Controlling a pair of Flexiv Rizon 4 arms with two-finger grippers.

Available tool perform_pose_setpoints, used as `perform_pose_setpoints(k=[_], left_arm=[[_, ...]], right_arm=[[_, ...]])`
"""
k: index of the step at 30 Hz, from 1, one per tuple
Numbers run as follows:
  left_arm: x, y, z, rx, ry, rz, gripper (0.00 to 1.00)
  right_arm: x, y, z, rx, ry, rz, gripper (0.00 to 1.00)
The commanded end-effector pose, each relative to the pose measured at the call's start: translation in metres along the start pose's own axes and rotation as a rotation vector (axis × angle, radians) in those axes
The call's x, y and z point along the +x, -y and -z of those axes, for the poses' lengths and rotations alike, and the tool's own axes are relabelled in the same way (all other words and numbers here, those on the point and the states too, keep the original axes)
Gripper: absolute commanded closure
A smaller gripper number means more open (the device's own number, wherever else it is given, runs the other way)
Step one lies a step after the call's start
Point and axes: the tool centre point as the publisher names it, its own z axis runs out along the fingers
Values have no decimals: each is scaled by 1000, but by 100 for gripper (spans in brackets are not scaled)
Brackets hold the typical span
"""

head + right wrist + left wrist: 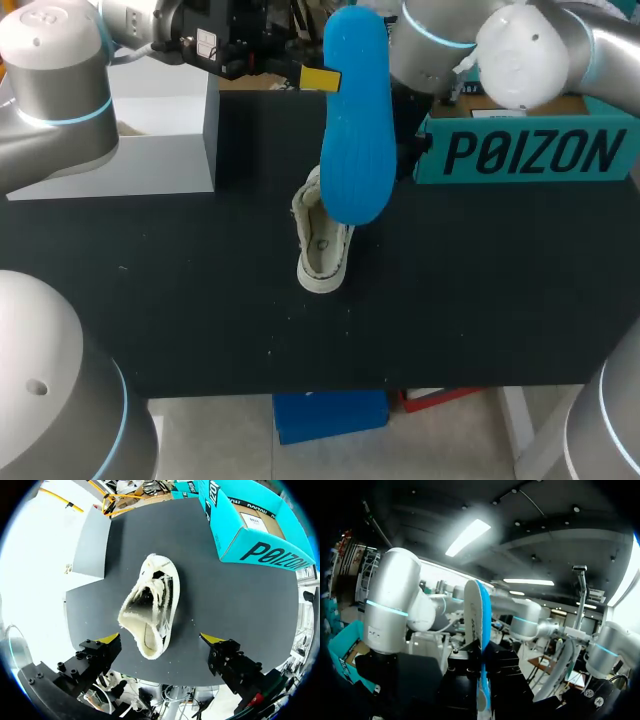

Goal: Take the shoe out of the shoebox, open the shoe tongue, remove and reinsert the insole, then place the shoe into the shoebox

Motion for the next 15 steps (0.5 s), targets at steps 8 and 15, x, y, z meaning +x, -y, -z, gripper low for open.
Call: perform_pose_setpoints(k=[8,15], left_arm=[[0,-1,-1,1,3,-2,100],[0,-1,-1,1,3,-2,100]], right_arm=[[-22,8,9,-42,-351,-31,0],[-22,15,9,-64,-511,-95,0]])
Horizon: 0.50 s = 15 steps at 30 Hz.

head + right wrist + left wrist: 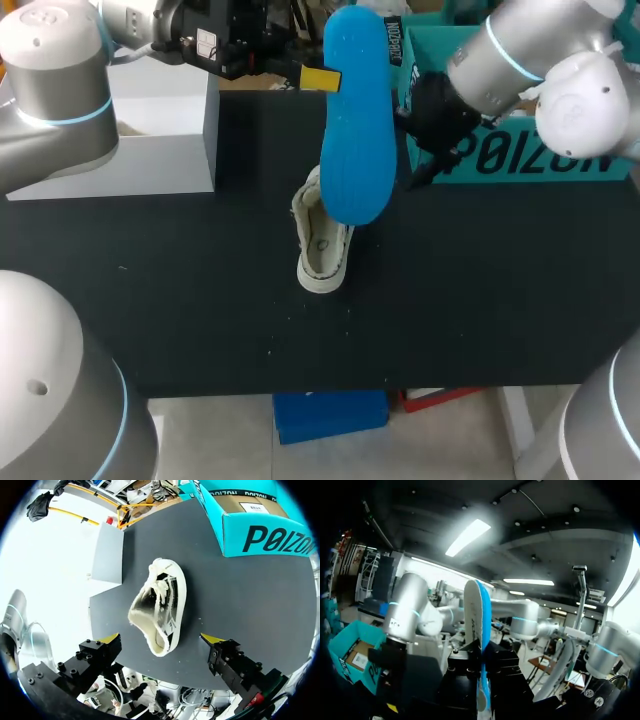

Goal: Take the shoe out of the shoebox, open the shoe tongue, remove and reinsert the insole, then place the shoe into the shoebox

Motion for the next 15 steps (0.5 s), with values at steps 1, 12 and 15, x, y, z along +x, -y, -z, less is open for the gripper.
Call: perform_pose_setpoints(k=[1,12,15], left_arm=[[0,-1,-1,1,3,-2,100],[0,-1,-1,1,3,-2,100],[0,-1,-1,1,3,-2,100]], right_arm=[[-5,8,1,-48,-314,-79,0],[-2,5,18,-142,-598,-121,0],[0,4,20,-158,-647,-118,0]])
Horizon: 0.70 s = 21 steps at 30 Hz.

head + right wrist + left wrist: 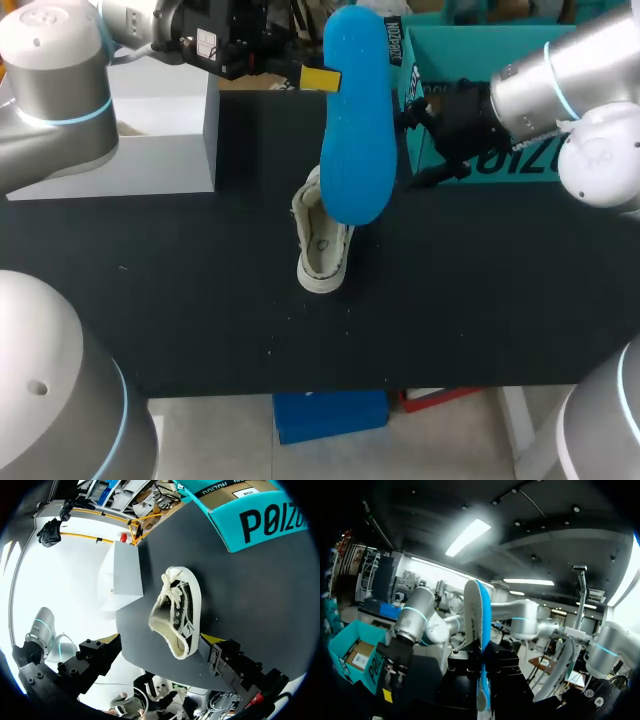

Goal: Take the shoe out of the shoebox, open the shoe tongue, remove and reinsert the insole, then place the shoe into the shoebox

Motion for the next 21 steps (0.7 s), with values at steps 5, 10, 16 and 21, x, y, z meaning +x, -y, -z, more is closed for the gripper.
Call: perform_pose_setpoints(k=[5,10,16,21], left_arm=[[0,-1,-1,1,3,-2,100],[0,-1,-1,1,3,-2,100],[0,-1,-1,1,3,-2,100],[0,-1,-1,1,3,-2,100]], right_arm=[[-1,5,3,-67,-480,24,0],[3,3,-1,-65,-549,80,0],[5,1,-3,-38,-583,99,0],[6,1,-2,-1,-634,109,0]])
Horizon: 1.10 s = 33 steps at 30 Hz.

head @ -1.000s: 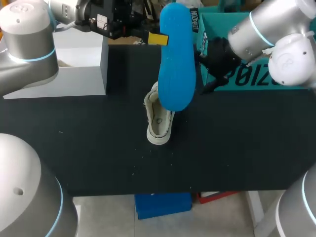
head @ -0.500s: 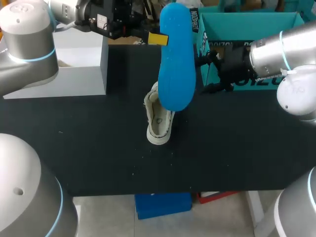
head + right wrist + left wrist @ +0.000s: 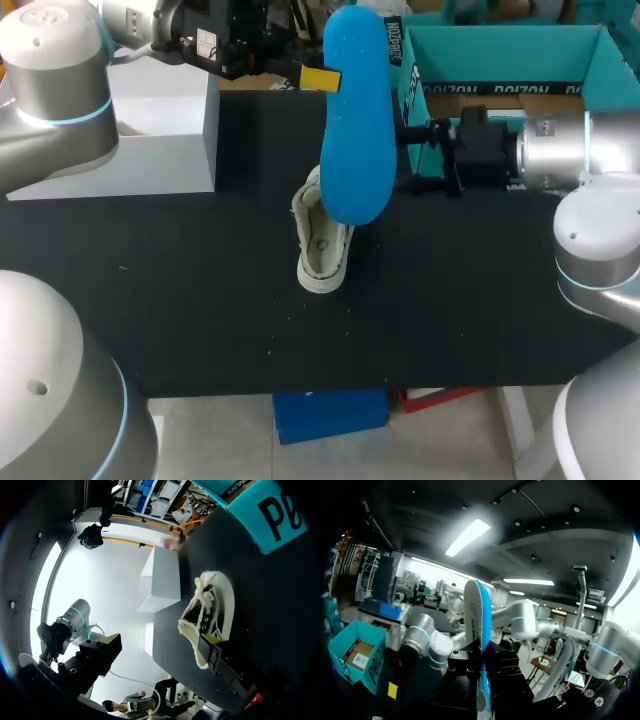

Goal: Take the shoe out of the shoebox, open the shoe tongue, remove and reinsert the insole, then place the shoe into the shoebox

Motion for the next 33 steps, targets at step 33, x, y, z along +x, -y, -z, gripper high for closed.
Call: perform_pose_setpoints(k=[33], left_arm=[[19,-58,13,-439,297,-692,100]], right_arm=[[-1,-5,1,39,-231,16,0]])
